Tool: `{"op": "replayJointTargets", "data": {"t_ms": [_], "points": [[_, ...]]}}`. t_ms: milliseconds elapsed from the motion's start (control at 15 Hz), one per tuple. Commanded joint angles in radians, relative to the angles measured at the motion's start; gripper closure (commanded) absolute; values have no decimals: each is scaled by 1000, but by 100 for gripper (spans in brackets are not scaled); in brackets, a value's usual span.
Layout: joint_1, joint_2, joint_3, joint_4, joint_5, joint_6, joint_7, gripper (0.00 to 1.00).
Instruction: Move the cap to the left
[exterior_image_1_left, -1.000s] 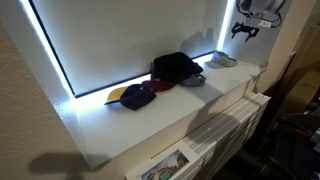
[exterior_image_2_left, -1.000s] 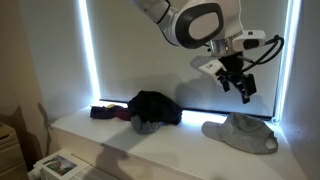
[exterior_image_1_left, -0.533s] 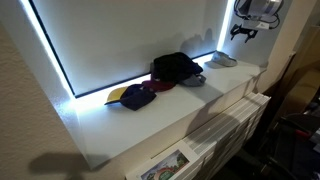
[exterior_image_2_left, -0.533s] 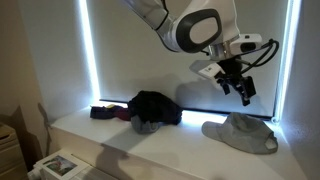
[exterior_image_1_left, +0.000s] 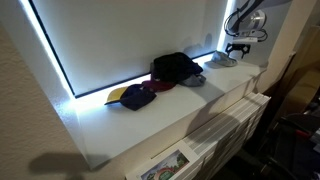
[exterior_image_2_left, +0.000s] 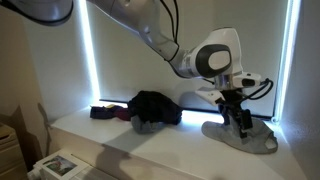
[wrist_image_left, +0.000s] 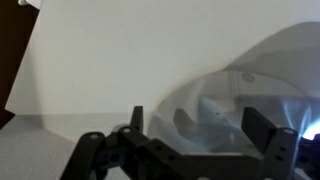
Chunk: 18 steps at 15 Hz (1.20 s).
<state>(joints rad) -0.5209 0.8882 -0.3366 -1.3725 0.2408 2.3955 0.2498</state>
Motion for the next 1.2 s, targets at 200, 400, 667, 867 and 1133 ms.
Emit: {"op": "replayJointTargets", "data": {"t_ms": [200, 400, 667, 867, 1133], "points": [[-27, 20, 33, 36, -26, -59, -166, 0], [-44, 25, 51, 65, -68, -128, -295, 0], [-7, 47, 1, 68, -101, -116, -265, 0], [-7, 48, 3, 68, -99, -116, -265, 0], [-30, 55, 22, 73, 7, 163, -247, 0]]}}
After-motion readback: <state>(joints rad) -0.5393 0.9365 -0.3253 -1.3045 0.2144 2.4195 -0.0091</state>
